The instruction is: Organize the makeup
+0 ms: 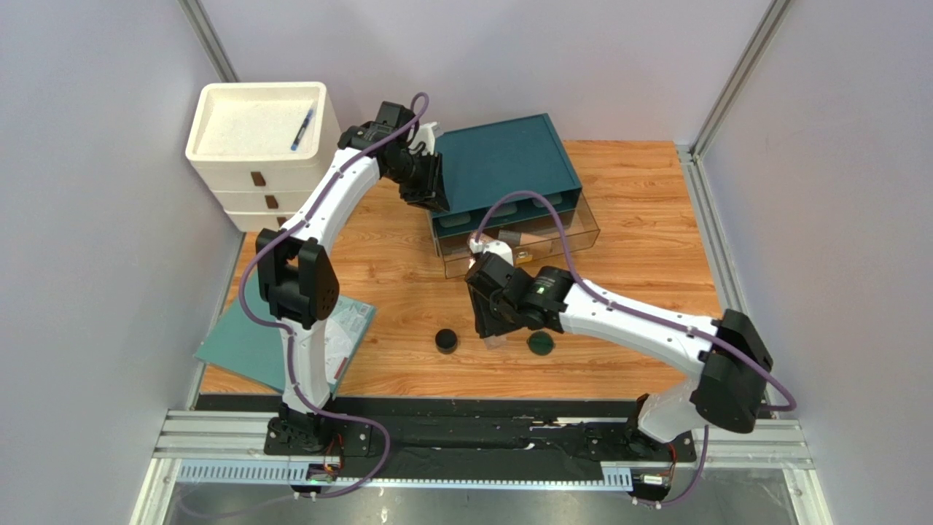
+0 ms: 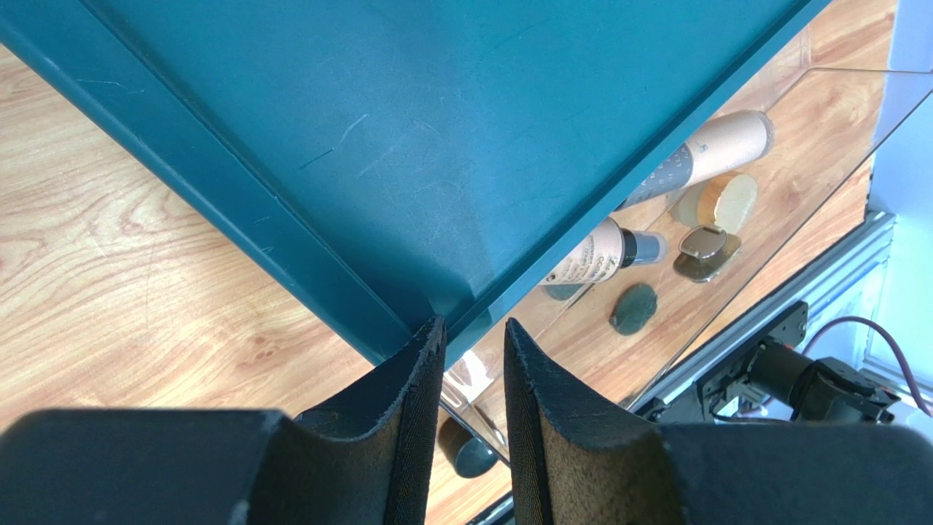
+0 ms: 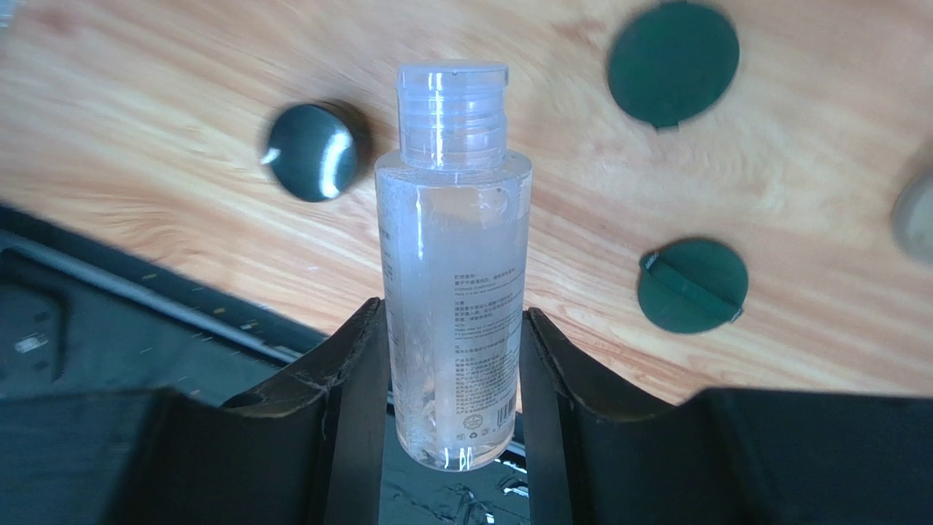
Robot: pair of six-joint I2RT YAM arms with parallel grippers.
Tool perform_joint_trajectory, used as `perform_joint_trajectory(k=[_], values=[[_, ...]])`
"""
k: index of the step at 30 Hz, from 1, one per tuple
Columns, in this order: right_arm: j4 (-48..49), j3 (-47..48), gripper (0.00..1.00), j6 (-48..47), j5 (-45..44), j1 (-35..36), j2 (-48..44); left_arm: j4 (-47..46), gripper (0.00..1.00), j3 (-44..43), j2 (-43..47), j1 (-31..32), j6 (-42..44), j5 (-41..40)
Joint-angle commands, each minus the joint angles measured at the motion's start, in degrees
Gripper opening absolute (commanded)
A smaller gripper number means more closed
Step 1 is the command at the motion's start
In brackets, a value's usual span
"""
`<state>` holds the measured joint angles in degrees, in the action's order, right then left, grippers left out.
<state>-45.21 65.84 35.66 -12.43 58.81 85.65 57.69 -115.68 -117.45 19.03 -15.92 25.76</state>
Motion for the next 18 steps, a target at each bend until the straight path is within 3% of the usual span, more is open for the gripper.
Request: perform_joint_trajectory(k=[1,11,13,18], values=[[1.1,6.8,0.00,-8.4,0.0,0.0,-6.9,11.6,0.35,0.8,-3.0,-0.7,3.2,-5.9],[13.8,12.6,0.03,-27.6,-4.4,-10.7,-8.5,12.0,0.35,0.8,-2.8,-0.7,3.5,-5.9],[17.7,12.0,0.10,-34.7,-2.1,-13.0,-7.5,12.0,0.35,1.0,-2.8,-0.7,3.6,-5.8],[20.1,13.4,0.13,-43.8,3.0,-17.1,-2.2,11.8,0.35,1.5,-2.7,-0.7,3.4,-4.8]])
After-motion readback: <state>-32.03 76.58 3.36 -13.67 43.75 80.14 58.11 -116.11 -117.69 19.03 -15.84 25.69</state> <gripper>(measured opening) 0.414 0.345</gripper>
